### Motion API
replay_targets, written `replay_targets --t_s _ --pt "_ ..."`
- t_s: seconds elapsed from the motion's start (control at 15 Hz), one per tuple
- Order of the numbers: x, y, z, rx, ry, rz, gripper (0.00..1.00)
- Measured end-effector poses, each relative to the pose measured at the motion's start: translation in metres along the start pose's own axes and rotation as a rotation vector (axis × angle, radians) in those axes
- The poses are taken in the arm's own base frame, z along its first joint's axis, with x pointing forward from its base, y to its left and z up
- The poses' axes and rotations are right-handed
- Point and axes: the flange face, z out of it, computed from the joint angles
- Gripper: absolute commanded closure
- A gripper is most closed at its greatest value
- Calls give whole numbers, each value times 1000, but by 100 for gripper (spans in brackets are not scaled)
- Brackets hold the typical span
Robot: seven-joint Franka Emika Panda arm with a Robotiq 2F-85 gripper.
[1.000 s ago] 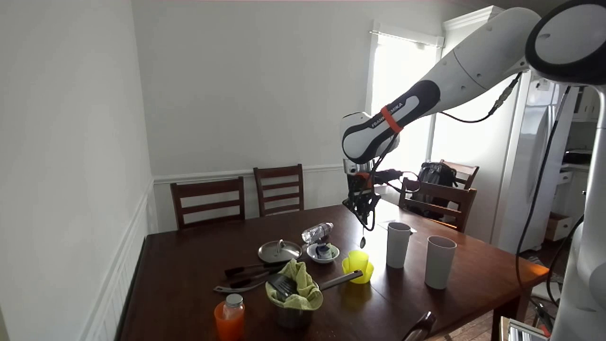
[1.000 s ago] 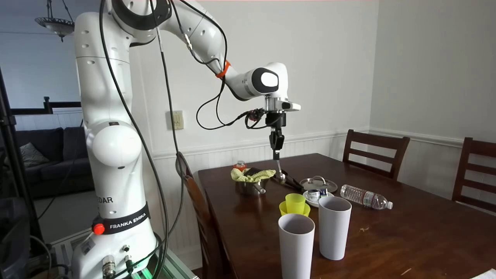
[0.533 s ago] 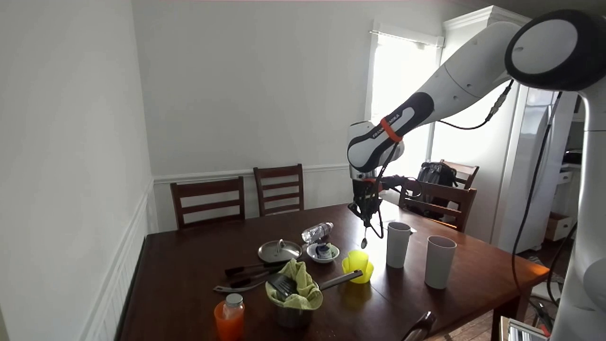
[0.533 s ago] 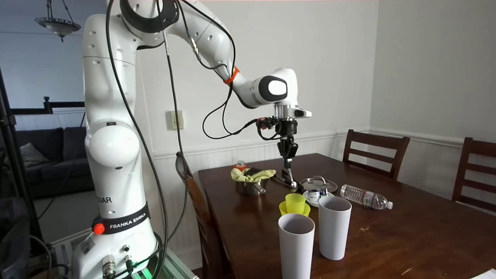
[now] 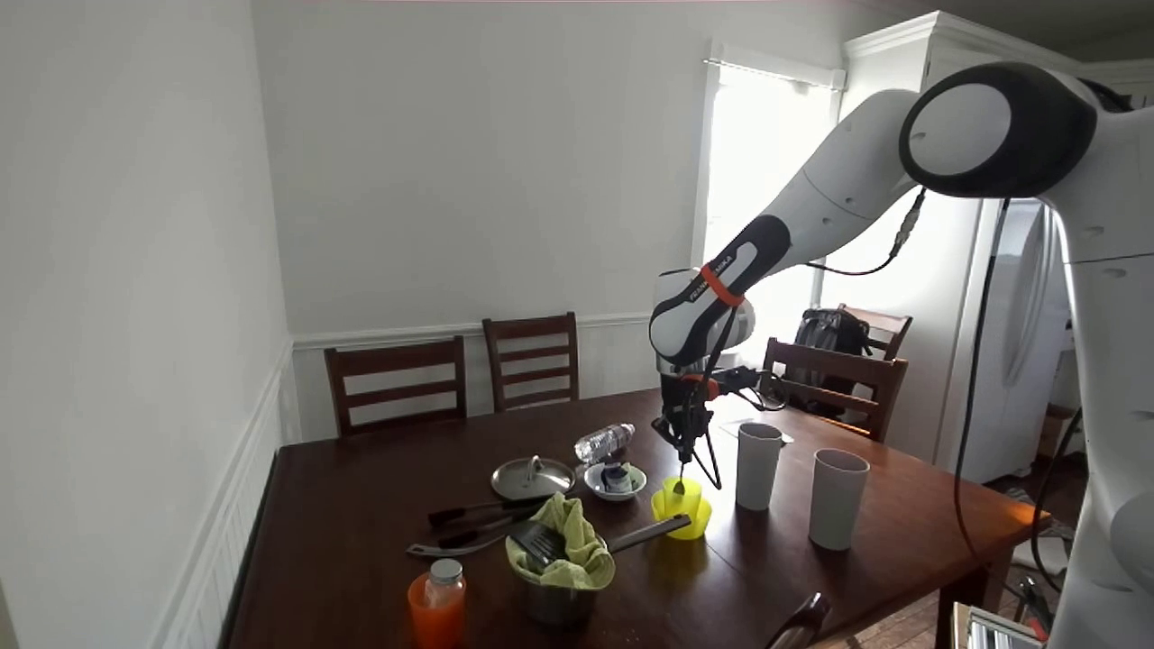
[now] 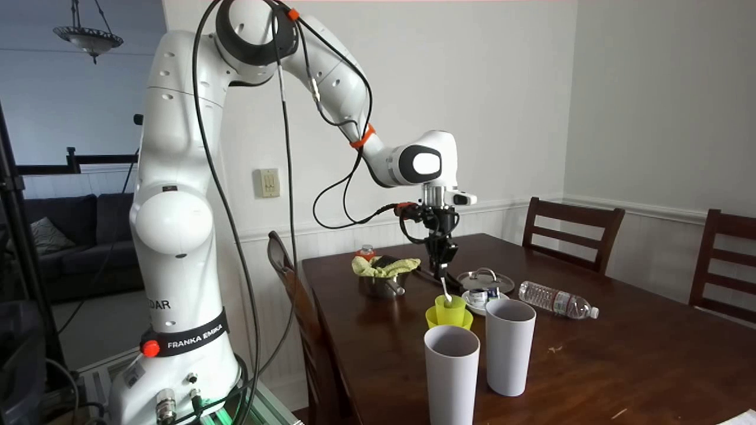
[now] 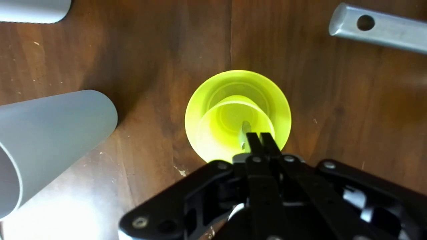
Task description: Slide the yellow bowl backwards and put the yellow cup inside the yellow bowl, remove the spoon from the orange cup and move it into the yellow cup
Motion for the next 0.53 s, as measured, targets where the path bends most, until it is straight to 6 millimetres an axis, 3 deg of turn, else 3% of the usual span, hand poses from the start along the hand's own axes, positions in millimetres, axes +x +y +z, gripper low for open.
replay_targets --t_s 0.53 --pt "2 -4 31 0 -51 -12 99"
